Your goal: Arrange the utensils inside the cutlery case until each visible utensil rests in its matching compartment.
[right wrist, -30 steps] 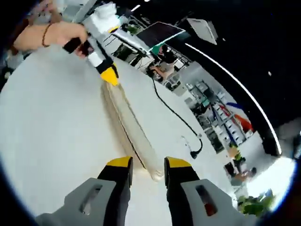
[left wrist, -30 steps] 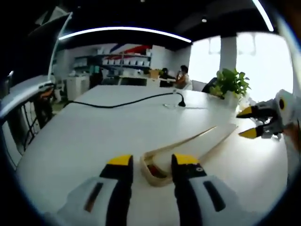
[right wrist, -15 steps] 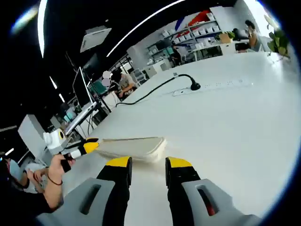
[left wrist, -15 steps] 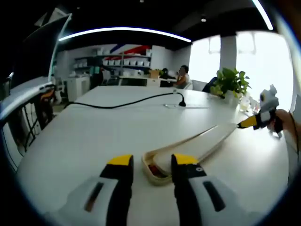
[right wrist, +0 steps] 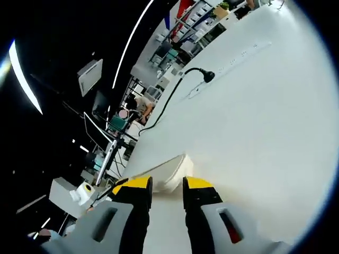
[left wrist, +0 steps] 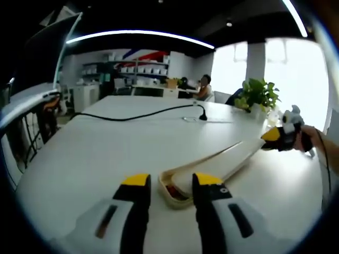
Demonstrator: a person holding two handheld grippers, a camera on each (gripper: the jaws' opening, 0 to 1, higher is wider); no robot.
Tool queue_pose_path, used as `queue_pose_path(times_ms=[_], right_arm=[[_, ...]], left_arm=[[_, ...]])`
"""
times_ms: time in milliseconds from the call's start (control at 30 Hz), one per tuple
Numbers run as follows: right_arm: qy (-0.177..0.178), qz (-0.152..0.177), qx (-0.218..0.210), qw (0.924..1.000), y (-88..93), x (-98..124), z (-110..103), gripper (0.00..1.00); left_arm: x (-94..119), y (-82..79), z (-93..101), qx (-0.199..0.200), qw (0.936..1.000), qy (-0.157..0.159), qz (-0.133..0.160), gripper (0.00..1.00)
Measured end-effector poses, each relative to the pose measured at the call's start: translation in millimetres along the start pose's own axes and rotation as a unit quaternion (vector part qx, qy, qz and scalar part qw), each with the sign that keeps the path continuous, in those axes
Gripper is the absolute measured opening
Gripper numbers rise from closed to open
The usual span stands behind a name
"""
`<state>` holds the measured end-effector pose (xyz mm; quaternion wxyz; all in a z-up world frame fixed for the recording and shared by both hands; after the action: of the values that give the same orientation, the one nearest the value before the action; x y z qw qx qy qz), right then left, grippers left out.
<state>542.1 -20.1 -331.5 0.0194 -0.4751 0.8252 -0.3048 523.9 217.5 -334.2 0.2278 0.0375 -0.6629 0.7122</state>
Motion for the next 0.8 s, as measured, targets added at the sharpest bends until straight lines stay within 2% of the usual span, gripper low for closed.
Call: queue_pose_path(times_ms=[100, 200, 333, 467, 567, 633, 700, 733, 800], right_arm=[[0.004, -0.002, -0.011, 0.9999, 1.4, -5, 3, 0.16], [-0.004, 0.007, -0.041, 0.9991, 4.7, -4, 1, 0.14], [-0.009, 0.019, -0.070, 0.9974, -9.4, -4, 6, 0.12], [-0.038, 0.043, -0.123, 0.9907, -14.2, -3, -3, 0.08], [-0.073, 0.067, -0.175, 0.9795, -19.3, -1, -15, 0.05], [-0.073, 0.074, -0.173, 0.9794, -22.1, -2, -19, 0.04], [-0.095, 0.090, -0.203, 0.9703, -29.3, -3, -28, 0.03], [-0.100, 0.091, -0.204, 0.9697, -31.1, -3, -30, 0.03], [-0.096, 0.091, -0.189, 0.9731, -35.0, -5, -35, 0.02]], left_arm=[[-1, -0.5, -1.0, 0.000, 1.0000, 0.001, 0.001, 0.33], [0, 0.2, -0.4, 0.001, 1.0000, 0.005, 0.000, 0.33], [-2, -0.6, -2.5, 0.010, 0.9999, 0.013, 0.000, 0.33], [5, 5.6, 8.9, 0.014, 0.9996, 0.023, 0.001, 0.33], [5, 5.4, 10.7, 0.016, 0.9993, 0.034, 0.000, 0.34], [3, 2.7, 7.3, 0.014, 0.9990, 0.042, 0.000, 0.36], [6, 1.8, 11.6, 0.004, 0.9987, 0.051, 0.004, 0.40], [9, 0.7, 15.0, -0.001, 0.9980, 0.063, 0.006, 0.42], [13, -1.9, 22.8, -0.020, 0.9964, 0.082, 0.014, 0.50]])
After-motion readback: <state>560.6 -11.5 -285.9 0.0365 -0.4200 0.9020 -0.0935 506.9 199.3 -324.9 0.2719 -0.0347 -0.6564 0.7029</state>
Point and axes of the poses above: the point that each gripper's makers call its tool centre point, and the gripper's own axes: x roughly backward along the fingers, z roughly to its right, y roughly out of its underside, the point moved 2 cm from there along x, roughly backward along the fingers, and after that the axes turned 5 degrees about -y, right-handed, at the moved point
